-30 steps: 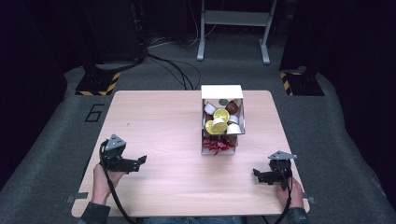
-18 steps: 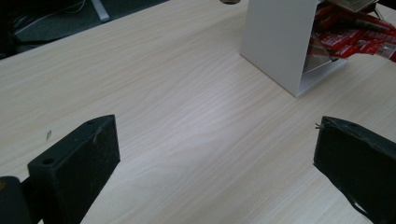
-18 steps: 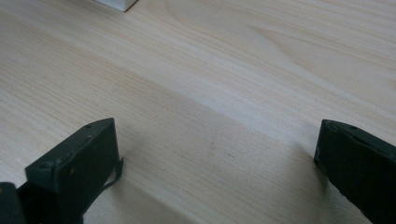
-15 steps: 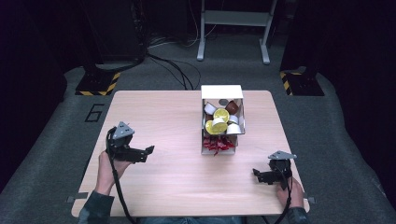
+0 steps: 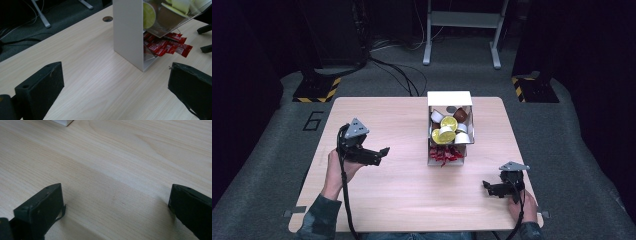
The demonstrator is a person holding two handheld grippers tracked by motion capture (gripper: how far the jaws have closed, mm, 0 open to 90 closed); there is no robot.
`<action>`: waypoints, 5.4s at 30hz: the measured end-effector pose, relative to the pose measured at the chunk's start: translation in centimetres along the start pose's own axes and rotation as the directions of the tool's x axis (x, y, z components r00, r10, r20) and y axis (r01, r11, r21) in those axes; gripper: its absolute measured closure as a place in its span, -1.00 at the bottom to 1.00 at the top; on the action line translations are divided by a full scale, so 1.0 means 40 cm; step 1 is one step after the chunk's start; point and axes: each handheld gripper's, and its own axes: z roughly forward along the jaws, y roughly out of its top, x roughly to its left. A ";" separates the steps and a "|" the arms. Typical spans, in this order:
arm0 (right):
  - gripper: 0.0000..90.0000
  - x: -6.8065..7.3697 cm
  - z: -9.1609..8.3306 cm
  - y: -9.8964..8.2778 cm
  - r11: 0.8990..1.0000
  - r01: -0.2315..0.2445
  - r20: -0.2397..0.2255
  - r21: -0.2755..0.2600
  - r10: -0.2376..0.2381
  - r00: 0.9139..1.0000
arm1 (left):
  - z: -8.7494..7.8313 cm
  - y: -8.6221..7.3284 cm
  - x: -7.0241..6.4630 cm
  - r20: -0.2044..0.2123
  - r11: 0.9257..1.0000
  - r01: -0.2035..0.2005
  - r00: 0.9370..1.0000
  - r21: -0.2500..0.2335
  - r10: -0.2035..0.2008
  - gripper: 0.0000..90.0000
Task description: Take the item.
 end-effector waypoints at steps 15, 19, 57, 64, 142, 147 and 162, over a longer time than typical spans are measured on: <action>-1.00 0.000 0.000 0.000 1.000 0.000 0.000 0.000 0.000 1.000 | 0.024 0.092 -0.065 0.032 0.997 -0.076 0.997 -0.009 0.076 -1.00; -1.00 0.000 0.000 0.000 1.000 0.001 0.000 0.000 -0.001 1.000 | 0.032 0.116 -0.086 0.042 0.995 -0.102 0.994 -0.014 0.103 -1.00; -1.00 0.001 0.000 0.000 1.000 -0.002 0.004 -0.003 0.002 1.000 | 0.167 0.284 -0.211 0.174 0.971 -0.233 0.955 -0.056 0.240 -0.85; -1.00 0.001 0.000 0.000 1.000 -0.001 0.003 -0.001 0.001 1.000 | 0.196 0.301 -0.232 0.196 0.960 -0.277 0.939 -0.048 0.281 -0.65; -1.00 0.001 -0.001 0.000 1.000 -0.004 -0.007 0.001 0.004 1.000 | 0.292 0.289 -0.271 0.160 0.928 -0.362 0.925 0.088 0.345 0.28; -1.00 0.001 0.000 0.000 1.000 -0.004 -0.004 -0.001 0.004 1.000 | 0.284 0.293 -0.273 0.157 0.926 -0.369 0.922 0.081 0.354 0.28; -1.00 0.001 0.000 0.000 1.000 -0.002 0.003 -0.001 0.002 1.000 | 0.248 0.304 -0.269 0.145 0.924 -0.381 0.917 0.044 0.371 0.28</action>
